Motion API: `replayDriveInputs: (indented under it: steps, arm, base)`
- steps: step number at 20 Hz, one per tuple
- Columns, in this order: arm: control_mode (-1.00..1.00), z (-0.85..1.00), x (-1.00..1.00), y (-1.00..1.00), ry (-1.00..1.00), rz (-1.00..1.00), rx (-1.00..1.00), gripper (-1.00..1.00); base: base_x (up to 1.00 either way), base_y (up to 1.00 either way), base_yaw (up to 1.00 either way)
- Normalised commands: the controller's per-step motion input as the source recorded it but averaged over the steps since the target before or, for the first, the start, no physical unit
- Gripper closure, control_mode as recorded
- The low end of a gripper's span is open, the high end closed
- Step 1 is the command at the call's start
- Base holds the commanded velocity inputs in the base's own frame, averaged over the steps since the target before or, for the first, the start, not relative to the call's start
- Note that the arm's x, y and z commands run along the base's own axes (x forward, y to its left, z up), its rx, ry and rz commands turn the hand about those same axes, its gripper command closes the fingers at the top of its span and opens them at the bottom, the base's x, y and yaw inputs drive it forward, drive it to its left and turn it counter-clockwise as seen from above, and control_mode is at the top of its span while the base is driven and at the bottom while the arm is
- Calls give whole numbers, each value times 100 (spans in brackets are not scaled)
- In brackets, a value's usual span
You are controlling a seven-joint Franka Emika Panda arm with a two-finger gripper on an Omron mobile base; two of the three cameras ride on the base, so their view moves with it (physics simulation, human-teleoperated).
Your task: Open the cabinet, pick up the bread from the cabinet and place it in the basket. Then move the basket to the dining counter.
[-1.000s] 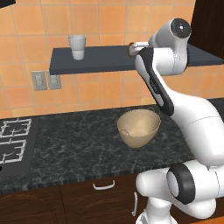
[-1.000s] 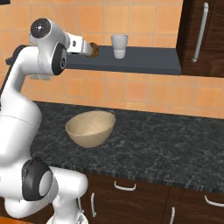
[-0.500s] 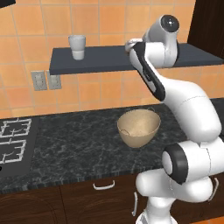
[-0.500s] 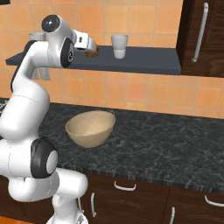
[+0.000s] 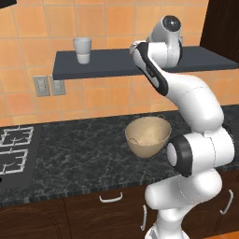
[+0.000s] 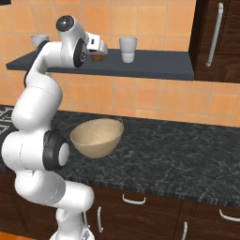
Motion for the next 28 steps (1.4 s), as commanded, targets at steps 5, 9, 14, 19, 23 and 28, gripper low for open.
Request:
replayDriveInputs:
  steps: [5, 9, 14, 19, 23, 28]
  arm:
    - [-100, 0, 51, 0, 5, 0, 0, -100]
    - [-100, -2, 52, 0, 8, 0, 0, -100]
    - [-100, -2, 49, 0, 3, 0, 0, -100]
    - [-100, -28, 36, 0, 1, 0, 0, 100]
    - [-100, -58, 13, 0, 0, 0, 0, 100]
    - [-100, -27, -33, 2, -2, 2, 0, 100]
  base:
    - [0, 0, 0]
    - [0, 0, 0]
    - [0, 0, 0]
    - [0, 0, 0]
    - [0, 0, 0]
    - [0, 0, 0]
